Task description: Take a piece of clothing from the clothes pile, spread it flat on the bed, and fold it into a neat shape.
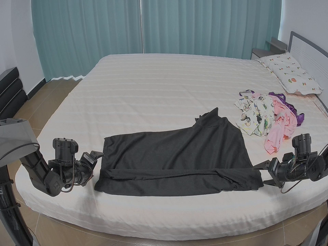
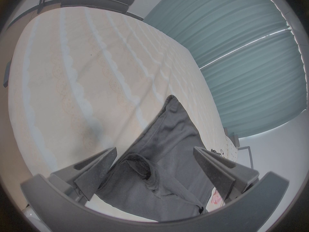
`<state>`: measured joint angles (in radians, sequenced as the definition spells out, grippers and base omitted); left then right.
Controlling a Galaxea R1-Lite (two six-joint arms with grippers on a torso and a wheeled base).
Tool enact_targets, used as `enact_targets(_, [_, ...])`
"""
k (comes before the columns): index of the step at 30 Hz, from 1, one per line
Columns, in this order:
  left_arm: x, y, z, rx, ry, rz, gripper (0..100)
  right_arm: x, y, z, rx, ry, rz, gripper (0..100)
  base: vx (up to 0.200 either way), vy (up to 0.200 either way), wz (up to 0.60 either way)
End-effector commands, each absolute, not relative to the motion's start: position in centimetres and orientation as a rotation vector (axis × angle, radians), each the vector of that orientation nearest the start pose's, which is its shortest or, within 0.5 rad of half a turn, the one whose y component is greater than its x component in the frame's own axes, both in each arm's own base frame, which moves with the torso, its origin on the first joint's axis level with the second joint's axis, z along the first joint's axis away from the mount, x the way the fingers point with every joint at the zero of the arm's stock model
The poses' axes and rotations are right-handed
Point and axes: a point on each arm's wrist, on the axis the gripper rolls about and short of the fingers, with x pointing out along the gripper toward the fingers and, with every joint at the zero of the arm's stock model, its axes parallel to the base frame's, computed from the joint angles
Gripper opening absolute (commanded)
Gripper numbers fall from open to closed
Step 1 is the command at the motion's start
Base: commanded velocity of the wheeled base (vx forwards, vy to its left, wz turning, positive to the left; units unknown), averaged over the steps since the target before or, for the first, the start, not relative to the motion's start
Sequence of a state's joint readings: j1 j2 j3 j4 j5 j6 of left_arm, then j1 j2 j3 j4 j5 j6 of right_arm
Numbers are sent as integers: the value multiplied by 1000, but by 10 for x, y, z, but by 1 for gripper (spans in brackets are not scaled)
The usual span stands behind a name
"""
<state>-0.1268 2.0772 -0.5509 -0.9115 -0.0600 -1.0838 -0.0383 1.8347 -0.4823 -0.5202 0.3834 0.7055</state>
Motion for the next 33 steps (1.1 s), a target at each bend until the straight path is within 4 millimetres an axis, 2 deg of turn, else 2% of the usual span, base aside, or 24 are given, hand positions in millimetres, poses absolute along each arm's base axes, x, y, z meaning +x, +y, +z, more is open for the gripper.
enact_targets(1, [308,-37,33,-1030,647,176,100,265,-10,59,805,886,18,100,0,0,0])
enact_targets(5, [307,-37,31,-1028,655,175,100,268,-11,60,806,857,29,100,0,0,0])
enact_targets(10, [303,-38,31,-1052,710,105,100,273,-9,50,801,845,40,100,0,0,0])
enact_targets(21, [303,-35,33,-1052,713,84,100,276,-11,50,831,820,29,100,0,0,0])
enact_targets(33, [285,-70,34,-1005,801,-27,100,276,-9,51,826,819,36,100,0,0,0])
